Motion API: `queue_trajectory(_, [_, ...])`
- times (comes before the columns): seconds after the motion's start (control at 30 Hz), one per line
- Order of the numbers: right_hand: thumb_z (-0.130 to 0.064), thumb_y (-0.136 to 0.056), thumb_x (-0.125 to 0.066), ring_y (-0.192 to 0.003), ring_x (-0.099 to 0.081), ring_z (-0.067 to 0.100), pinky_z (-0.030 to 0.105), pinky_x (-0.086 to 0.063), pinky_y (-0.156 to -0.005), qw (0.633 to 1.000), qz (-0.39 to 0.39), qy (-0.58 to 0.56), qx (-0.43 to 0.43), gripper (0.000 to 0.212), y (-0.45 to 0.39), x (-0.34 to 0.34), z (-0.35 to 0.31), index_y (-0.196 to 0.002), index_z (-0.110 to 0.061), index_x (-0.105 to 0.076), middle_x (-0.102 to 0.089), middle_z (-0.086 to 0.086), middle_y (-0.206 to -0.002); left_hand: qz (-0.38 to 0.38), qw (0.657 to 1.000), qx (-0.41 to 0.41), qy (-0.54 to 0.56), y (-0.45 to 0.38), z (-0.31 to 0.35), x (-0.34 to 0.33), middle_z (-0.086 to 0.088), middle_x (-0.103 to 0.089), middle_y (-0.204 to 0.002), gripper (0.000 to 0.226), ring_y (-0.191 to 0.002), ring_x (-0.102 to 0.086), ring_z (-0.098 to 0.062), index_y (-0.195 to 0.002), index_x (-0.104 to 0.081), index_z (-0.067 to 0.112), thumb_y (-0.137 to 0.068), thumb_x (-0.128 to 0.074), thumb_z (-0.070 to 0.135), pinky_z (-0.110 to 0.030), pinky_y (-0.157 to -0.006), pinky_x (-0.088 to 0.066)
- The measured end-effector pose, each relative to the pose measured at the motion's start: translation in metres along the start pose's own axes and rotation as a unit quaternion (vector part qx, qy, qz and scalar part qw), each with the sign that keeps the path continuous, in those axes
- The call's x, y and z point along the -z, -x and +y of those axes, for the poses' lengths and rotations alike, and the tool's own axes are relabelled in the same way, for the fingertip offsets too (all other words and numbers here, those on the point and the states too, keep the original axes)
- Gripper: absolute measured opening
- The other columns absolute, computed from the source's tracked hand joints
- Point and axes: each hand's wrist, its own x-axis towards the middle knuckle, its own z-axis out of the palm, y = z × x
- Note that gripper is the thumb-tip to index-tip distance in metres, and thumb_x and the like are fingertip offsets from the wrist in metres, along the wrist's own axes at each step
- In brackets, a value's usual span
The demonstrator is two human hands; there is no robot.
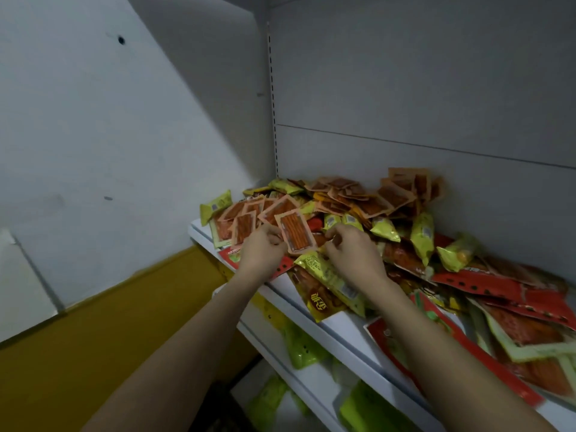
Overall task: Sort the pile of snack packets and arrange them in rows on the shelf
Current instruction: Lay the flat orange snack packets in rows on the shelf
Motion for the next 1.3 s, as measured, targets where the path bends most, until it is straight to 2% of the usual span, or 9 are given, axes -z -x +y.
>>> queue_trajectory(0.17, [-0.024, -0.095, -0.058, -0.091, -0.060, 0.015, 0.034, -0.051, -0.070, 0.999, -0.009, -0.001, -0.032, 0.010, -0.015, -0.014, 0.002, -0.102, -0.023, -0.064, -0.063, -0.005, -0.098, -0.006, 0.997, 0.069, 0.024, -0.047, -0.008, -0.013, -0.005, -0.065, -0.087, 0.046, -0.070, -0.060, -0.015, -0.128, -0.050, 0.008, -0.091, -0.073, 0.026, -0.030, -0.056, -0.045])
queue_trajectory(0.3, [-0.022, -0.096, -0.056, -0.085, -0.056, 0.010, 0.020, -0.033, -0.055, 0.999, 0.004, -0.004, -0.049, 0.010, -0.026, -0.023, 0.000, -0.102, -0.023, -0.064, -0.062, -0.008, -0.093, 0.002, 0.997, 0.075, 0.033, -0.068, -0.016, -0.022, -0.004, -0.062, -0.104, 0.051, -0.094, -0.062, -0.022, -0.123, -0.048, 0.008, -0.085, -0.079, 0.025, -0.037, -0.075, -0.051])
queue_trajectory(0.47, [-0.017, -0.096, -0.056, -0.067, -0.058, 0.011, 0.033, -0.048, -0.060, 0.997, -0.002, -0.050, -0.061, 0.011, -0.040, -0.026, -0.010, -0.102, -0.019, -0.065, -0.062, -0.006, -0.087, -0.017, 0.995, 0.044, 0.083, -0.088, -0.026, -0.025, -0.001, -0.067, -0.079, 0.018, -0.070, -0.061, -0.012, -0.095, -0.064, 0.004, -0.087, -0.077, 0.014, -0.026, -0.065, -0.045])
queue_trajectory(0.53, [-0.018, -0.096, -0.056, -0.059, -0.056, 0.015, 0.035, -0.048, -0.059, 0.995, 0.011, -0.072, -0.073, 0.011, -0.048, -0.024, -0.012, -0.102, -0.020, -0.065, -0.065, -0.002, -0.086, -0.036, 0.985, 0.035, 0.163, -0.094, -0.028, -0.018, -0.009, -0.070, -0.083, 0.017, -0.071, -0.064, -0.017, -0.105, -0.069, -0.001, -0.091, -0.071, 0.009, -0.025, -0.060, -0.050])
queue_trajectory(0.67, [-0.019, -0.097, -0.057, -0.074, -0.061, 0.016, 0.034, -0.050, -0.064, 0.991, 0.042, -0.096, -0.086, 0.010, -0.067, -0.016, -0.017, -0.101, -0.022, -0.065, -0.066, -0.003, -0.094, -0.061, 0.967, 0.010, 0.248, -0.105, -0.031, 0.008, -0.006, -0.073, -0.100, 0.015, -0.090, -0.071, -0.018, -0.108, -0.067, 0.010, -0.103, -0.054, 0.014, -0.025, -0.076, -0.055])
queue_trajectory(0.8, [-0.023, -0.095, -0.058, -0.082, -0.064, 0.017, 0.040, -0.056, -0.071, 0.987, 0.028, -0.134, -0.088, 0.008, -0.084, -0.023, -0.028, -0.098, -0.026, -0.065, -0.066, -0.005, -0.094, -0.059, 0.958, 0.032, 0.279, -0.119, -0.051, 0.024, -0.009, -0.075, -0.101, 0.027, -0.092, -0.072, -0.024, -0.102, -0.067, 0.012, -0.106, -0.041, 0.020, -0.044, -0.087, -0.055])
queue_trajectory(1.0, [-0.010, -0.096, -0.054, -0.091, -0.066, 0.025, 0.031, -0.051, -0.075, 0.986, 0.146, -0.027, -0.080, 0.017, -0.135, 0.004, -0.018, -0.107, -0.007, -0.068, -0.070, 0.008, -0.103, -0.103, 0.935, 0.026, 0.339, -0.134, -0.045, 0.028, -0.006, -0.075, -0.087, 0.019, -0.077, -0.073, -0.025, -0.109, -0.065, 0.014, -0.105, -0.048, 0.023, -0.038, -0.067, -0.053])
queue_trajectory(1.13, [-0.018, -0.101, -0.052, -0.112, -0.060, 0.031, 0.034, -0.049, -0.085, 0.984, 0.044, 0.069, -0.157, 0.032, -0.173, 0.014, -0.007, -0.129, -0.005, -0.059, -0.062, 0.015, -0.128, -0.142, 0.938, 0.011, 0.315, -0.145, -0.018, 0.022, -0.009, -0.073, -0.102, 0.017, -0.088, -0.073, -0.027, -0.115, -0.059, 0.019, -0.098, -0.060, 0.016, -0.041, -0.075, -0.059])
queue_trajectory(1.3, [-0.045, -0.096, -0.060, -0.074, -0.058, 0.030, 0.030, -0.038, -0.051, 0.964, -0.014, 0.101, -0.244, 0.044, -0.196, -0.005, -0.007, -0.077, -0.006, -0.053, -0.055, 0.010, -0.075, -0.154, 0.945, -0.003, 0.288, -0.165, 0.008, 0.011, -0.009, -0.068, -0.114, 0.025, -0.104, -0.067, -0.022, -0.122, -0.055, 0.012, -0.097, -0.059, 0.008, -0.043, -0.094, -0.055])
